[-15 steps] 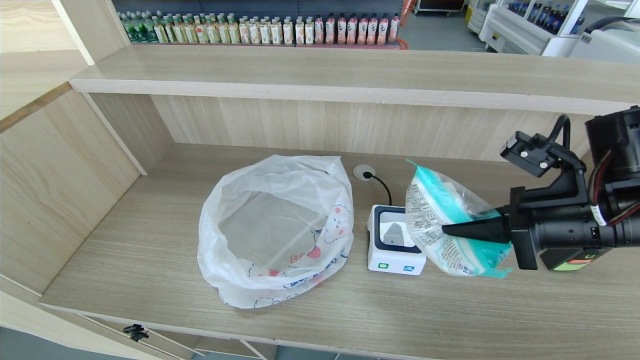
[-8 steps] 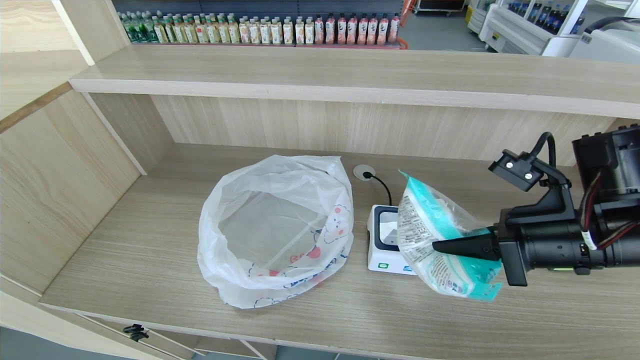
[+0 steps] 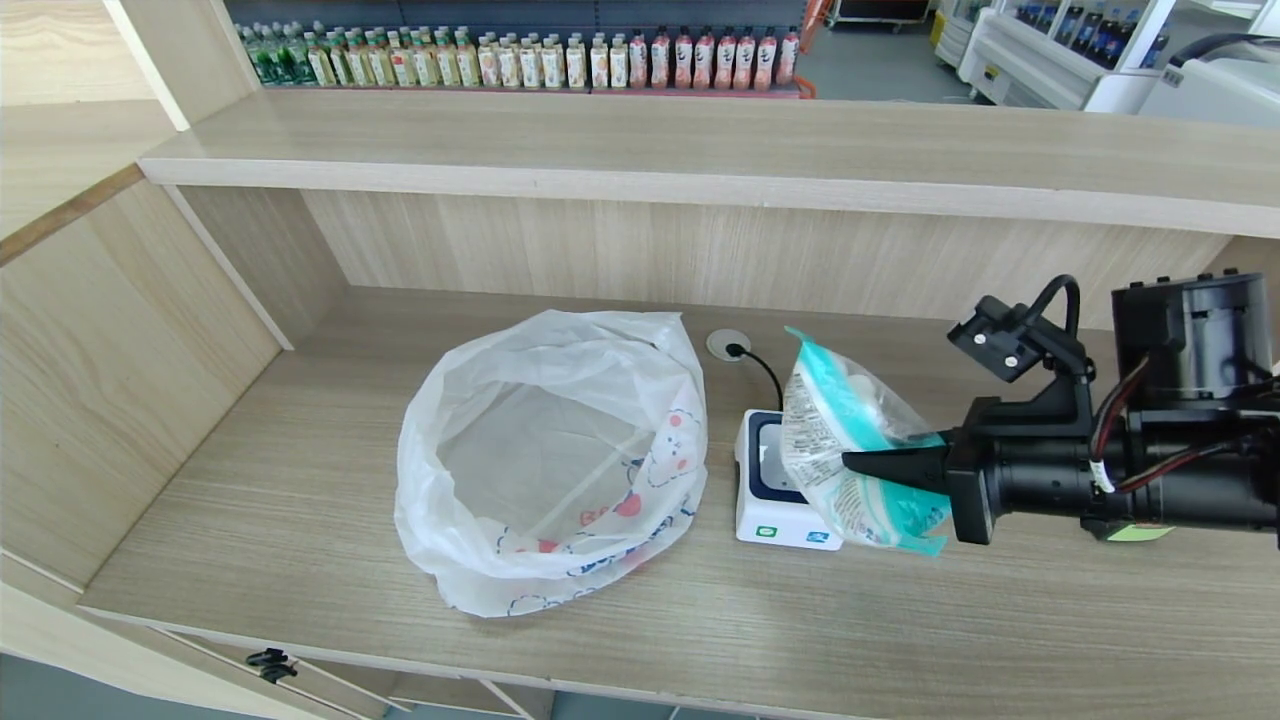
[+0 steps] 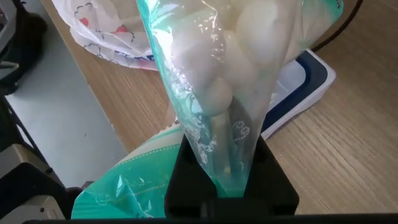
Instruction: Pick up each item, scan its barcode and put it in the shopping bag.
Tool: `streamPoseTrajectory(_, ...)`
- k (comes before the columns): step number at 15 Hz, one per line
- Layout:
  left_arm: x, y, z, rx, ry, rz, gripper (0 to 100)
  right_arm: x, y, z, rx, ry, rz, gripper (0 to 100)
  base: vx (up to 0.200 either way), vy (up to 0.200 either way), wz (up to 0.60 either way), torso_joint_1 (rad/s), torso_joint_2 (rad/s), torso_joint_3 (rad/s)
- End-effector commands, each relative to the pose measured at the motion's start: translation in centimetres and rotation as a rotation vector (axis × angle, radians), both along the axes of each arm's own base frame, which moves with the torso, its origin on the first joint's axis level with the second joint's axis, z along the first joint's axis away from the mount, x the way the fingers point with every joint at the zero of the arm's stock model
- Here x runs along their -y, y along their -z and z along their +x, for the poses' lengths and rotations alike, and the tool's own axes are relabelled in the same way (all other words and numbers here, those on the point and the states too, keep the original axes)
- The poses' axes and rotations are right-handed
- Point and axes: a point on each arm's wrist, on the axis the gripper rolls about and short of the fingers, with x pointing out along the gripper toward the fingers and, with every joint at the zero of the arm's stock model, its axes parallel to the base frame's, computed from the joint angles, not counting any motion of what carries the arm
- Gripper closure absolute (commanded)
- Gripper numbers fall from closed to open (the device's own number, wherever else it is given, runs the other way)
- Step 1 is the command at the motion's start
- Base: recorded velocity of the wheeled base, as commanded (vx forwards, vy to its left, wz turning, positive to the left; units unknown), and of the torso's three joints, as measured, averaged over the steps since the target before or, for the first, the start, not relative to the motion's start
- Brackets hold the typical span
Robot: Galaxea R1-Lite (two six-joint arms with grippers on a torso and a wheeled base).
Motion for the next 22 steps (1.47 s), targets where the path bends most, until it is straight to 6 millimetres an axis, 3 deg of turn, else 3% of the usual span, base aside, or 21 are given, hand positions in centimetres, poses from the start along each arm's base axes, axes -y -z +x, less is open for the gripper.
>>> streamPoseTrajectory(1,0.0,0.0,0.0,0.0,0.0,0.0,0,-0.2,0.8,0.5,0.002,-0.016,-0.031,100,0.0,0.0,0.0,0.0,0.0,0.0)
streamPoseTrajectory(7,0.0,0.0,0.0,0.0,0.0,0.0,0,-1.3,1.4,1.5,0.142,-0.106,-0.109,100,0.0,0.0,0.0,0.0,0.0,0.0)
streamPoseTrajectory(15,0.0,0.0,0.0,-0.002,0.0,0.0,0,-1.5,1.5,1.5,0.145,-0.118,-0.119,100,0.0,0.0,0.0,0.0,0.0,0.0)
streamPoseTrajectory(16,0.0,0.0,0.0,0.0,0.0,0.0,0,-1.3,0.5,1.1,0.152,-0.107,-0.096,100,0.0,0.0,0.0,0.0,0.0,0.0)
streamPoseTrajectory(18,0.0,0.0,0.0,0.0,0.0,0.0,0,-0.3,-3.8,-1.0,0.175,-0.063,-0.007,100,0.0,0.0,0.0,0.0,0.0,0.0)
streamPoseTrajectory(19,0.0,0.0,0.0,0.0,0.0,0.0,0,1.2,-7.0,-2.9,0.151,0.001,0.072,100,0.0,0.0,0.0,0.0,0.0,0.0)
streamPoseTrajectory(21,0.0,0.0,0.0,0.0,0.0,0.0,0,4.7,-9.7,-5.6,0.077,0.143,0.082,100,0.0,0.0,0.0,0.0,0.0,0.0)
streamPoseTrajectory(22,0.0,0.0,0.0,0.001,0.0,0.0,0,5.6,-10.2,-6.7,0.066,0.17,0.066,100,0.0,0.0,0.0,0.0,0.0,0.0)
